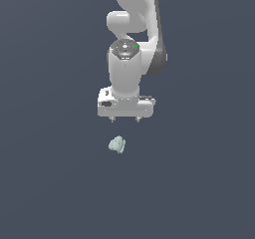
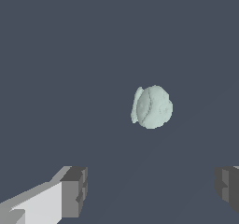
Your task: Pick up the object and move it to a goal position.
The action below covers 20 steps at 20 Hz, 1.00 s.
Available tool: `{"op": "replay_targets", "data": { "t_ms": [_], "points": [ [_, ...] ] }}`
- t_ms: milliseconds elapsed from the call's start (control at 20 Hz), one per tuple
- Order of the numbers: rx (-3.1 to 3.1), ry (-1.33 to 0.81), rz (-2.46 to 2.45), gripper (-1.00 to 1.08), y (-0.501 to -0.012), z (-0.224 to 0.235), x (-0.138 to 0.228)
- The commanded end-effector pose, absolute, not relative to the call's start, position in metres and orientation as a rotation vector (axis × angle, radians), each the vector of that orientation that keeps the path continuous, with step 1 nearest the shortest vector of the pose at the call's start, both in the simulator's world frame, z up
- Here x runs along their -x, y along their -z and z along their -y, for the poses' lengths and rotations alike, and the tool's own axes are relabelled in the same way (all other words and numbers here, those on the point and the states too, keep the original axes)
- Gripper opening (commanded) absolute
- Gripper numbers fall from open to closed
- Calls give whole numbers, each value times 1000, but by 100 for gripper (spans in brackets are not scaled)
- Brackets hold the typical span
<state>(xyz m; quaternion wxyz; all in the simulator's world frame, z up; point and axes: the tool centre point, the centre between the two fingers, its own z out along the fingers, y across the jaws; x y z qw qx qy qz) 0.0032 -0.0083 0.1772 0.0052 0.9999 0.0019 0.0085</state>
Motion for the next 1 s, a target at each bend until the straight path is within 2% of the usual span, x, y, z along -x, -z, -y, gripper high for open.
{"op": "replay_targets", "data": {
  "t_ms": [0, 500, 950],
  "points": [
    [-3131, -27, -6, 100, -177, 8, -3],
    [-3109, -42, -134, 100, -189, -9, -6],
    [-3119, -35, -66, 100, -175, 0, -13]
  ]
}}
